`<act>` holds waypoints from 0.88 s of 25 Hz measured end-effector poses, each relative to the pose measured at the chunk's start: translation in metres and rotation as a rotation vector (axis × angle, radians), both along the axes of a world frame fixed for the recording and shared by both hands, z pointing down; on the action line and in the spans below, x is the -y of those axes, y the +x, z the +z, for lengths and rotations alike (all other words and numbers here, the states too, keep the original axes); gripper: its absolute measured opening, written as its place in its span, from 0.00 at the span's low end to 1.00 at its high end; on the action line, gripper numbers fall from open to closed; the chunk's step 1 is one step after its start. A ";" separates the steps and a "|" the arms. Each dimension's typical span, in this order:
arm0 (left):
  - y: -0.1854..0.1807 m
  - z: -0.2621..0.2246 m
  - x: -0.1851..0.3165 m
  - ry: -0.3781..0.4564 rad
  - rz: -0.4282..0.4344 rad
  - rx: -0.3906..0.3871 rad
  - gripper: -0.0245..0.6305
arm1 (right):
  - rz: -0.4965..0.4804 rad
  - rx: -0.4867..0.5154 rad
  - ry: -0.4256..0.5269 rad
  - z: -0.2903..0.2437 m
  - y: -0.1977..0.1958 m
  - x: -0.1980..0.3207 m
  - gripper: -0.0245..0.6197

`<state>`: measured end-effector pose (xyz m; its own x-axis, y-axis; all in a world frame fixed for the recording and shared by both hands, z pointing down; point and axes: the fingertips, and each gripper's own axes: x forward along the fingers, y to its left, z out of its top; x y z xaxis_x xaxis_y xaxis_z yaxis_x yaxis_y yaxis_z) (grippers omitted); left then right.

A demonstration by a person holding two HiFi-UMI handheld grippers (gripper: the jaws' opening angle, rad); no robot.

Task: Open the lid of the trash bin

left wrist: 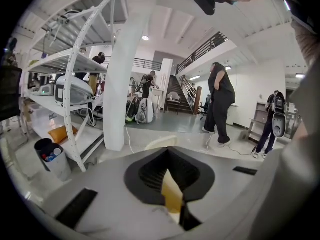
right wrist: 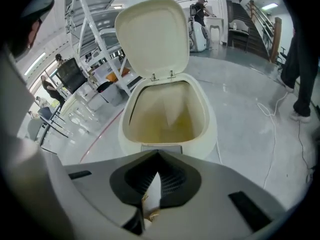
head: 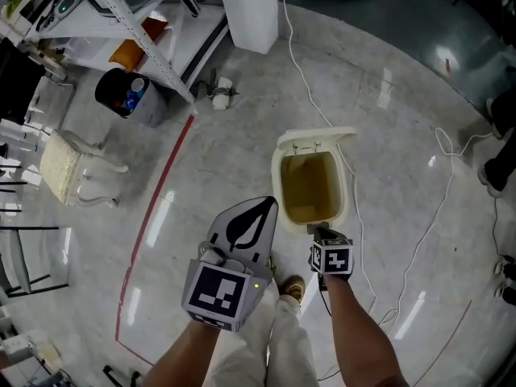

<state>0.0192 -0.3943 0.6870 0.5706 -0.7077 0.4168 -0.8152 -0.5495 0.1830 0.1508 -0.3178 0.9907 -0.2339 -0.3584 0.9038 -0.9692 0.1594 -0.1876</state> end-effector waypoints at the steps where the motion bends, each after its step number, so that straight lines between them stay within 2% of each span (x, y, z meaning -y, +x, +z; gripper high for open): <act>1: -0.001 0.000 0.000 -0.002 -0.002 -0.001 0.04 | -0.007 -0.008 -0.001 -0.001 -0.001 0.001 0.09; 6: 0.003 -0.004 -0.001 -0.001 -0.003 0.002 0.04 | 0.014 0.006 0.008 -0.012 -0.002 0.008 0.09; 12: 0.009 -0.020 0.000 0.036 -0.001 -0.013 0.04 | 0.009 0.027 0.076 -0.045 -0.005 0.032 0.09; 16: 0.010 -0.052 0.002 0.087 -0.013 -0.024 0.04 | 0.007 0.034 0.174 -0.101 0.001 0.066 0.09; 22: 0.013 -0.117 0.001 0.124 -0.044 -0.046 0.04 | 0.016 0.063 0.362 -0.224 0.007 0.120 0.09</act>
